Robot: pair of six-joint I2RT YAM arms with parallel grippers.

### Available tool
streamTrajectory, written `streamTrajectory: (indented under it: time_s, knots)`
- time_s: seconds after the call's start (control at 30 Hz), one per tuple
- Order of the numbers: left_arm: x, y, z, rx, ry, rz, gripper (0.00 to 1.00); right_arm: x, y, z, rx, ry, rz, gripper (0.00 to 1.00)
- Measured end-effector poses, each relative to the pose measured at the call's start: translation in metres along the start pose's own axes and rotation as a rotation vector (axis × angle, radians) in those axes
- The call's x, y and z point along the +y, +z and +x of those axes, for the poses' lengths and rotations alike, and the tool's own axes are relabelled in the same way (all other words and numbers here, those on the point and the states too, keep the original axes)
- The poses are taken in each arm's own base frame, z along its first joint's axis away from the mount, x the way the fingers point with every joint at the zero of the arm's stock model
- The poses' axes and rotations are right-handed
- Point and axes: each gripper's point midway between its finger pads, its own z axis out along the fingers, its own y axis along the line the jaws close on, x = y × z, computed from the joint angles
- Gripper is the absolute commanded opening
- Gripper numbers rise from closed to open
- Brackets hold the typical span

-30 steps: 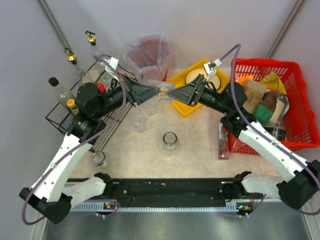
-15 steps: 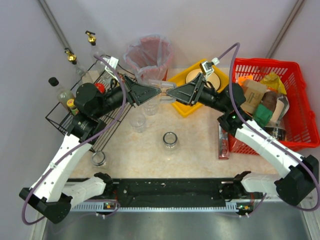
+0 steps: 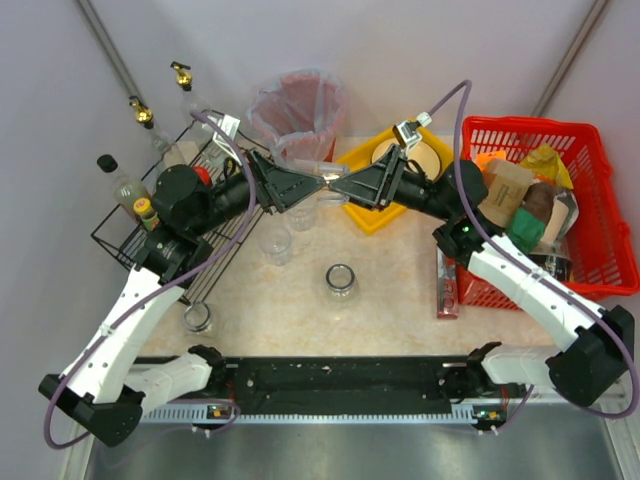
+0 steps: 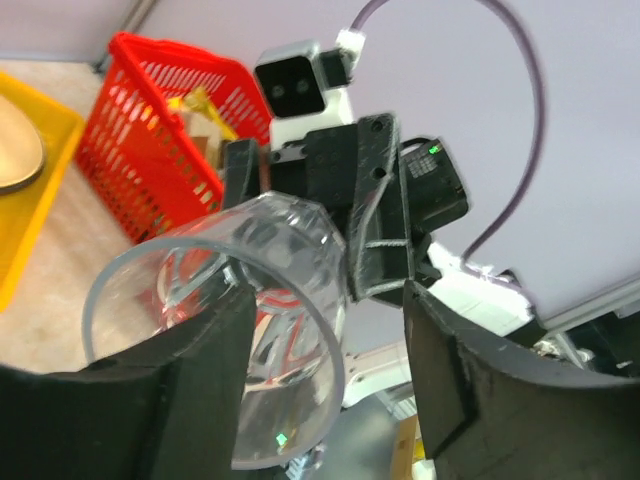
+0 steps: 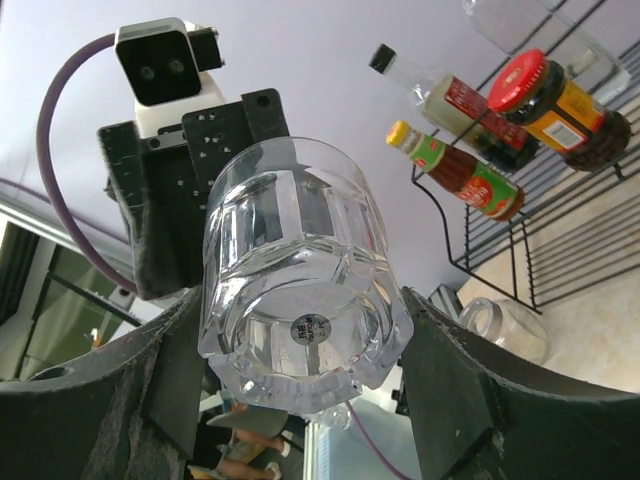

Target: Clear the kitchen counter

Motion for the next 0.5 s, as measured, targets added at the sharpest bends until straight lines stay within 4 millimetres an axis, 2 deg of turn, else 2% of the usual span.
streamTrajectory:
  time_s: [0.13,0.27,0.4,0.5]
  knots:
    - [0.018,-0.003,0.006,0.020,0.038,-0.089,0.98,-0.010,0.001,0.001,0.009,-0.009,0.066,0.17]
    - [0.037,-0.015,0.005,0.021,0.090,-0.226,0.98,-0.023,0.000,-0.004,-0.001,-0.049,0.160,0.16]
    - [0.056,-0.044,-0.001,-0.018,0.159,-0.406,0.98,-0.036,0.000,-0.017,-0.029,-0.131,0.267,0.16]
    - [0.069,-0.074,-0.010,-0.060,0.233,-0.562,0.97,-0.057,0.001,-0.035,-0.054,-0.230,0.396,0.16]
